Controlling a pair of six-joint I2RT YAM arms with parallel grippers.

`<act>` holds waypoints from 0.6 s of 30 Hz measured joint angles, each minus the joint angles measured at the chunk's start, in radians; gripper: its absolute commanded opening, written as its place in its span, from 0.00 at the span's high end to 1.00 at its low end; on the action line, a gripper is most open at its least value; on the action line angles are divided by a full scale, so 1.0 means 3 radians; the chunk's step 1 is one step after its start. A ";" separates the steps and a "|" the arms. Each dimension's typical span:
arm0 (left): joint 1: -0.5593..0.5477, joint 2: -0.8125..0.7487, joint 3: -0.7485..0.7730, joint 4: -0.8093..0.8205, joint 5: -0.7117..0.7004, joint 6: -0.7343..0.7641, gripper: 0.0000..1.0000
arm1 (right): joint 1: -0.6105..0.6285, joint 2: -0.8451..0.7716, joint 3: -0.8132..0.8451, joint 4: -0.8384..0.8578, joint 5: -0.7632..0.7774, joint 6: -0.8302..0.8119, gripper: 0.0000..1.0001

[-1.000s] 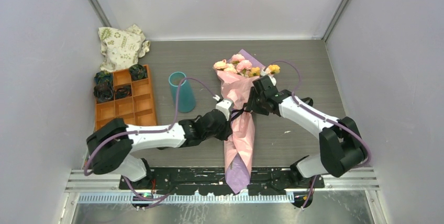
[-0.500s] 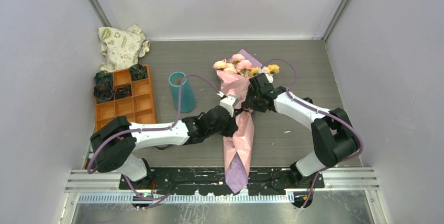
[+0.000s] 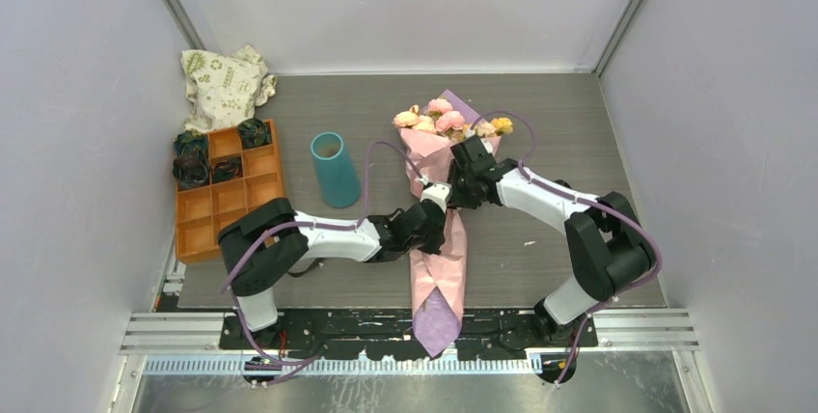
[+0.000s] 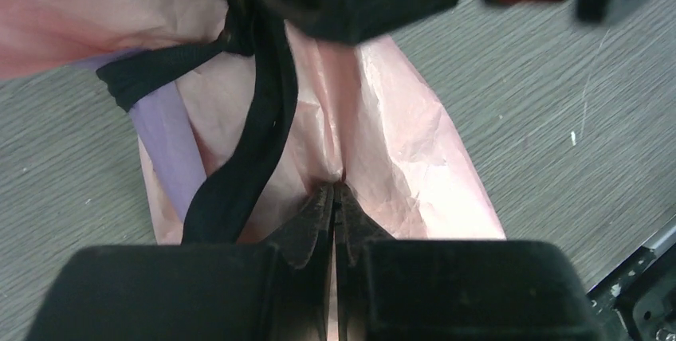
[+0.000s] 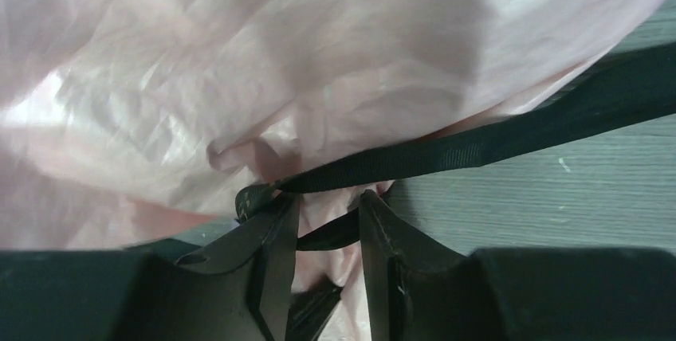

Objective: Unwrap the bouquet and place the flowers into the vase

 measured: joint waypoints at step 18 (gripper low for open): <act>-0.0020 0.0107 0.0100 0.0014 -0.0121 -0.0038 0.97 | 0.0062 -0.0145 -0.0178 -0.0043 -0.0252 0.0195 0.59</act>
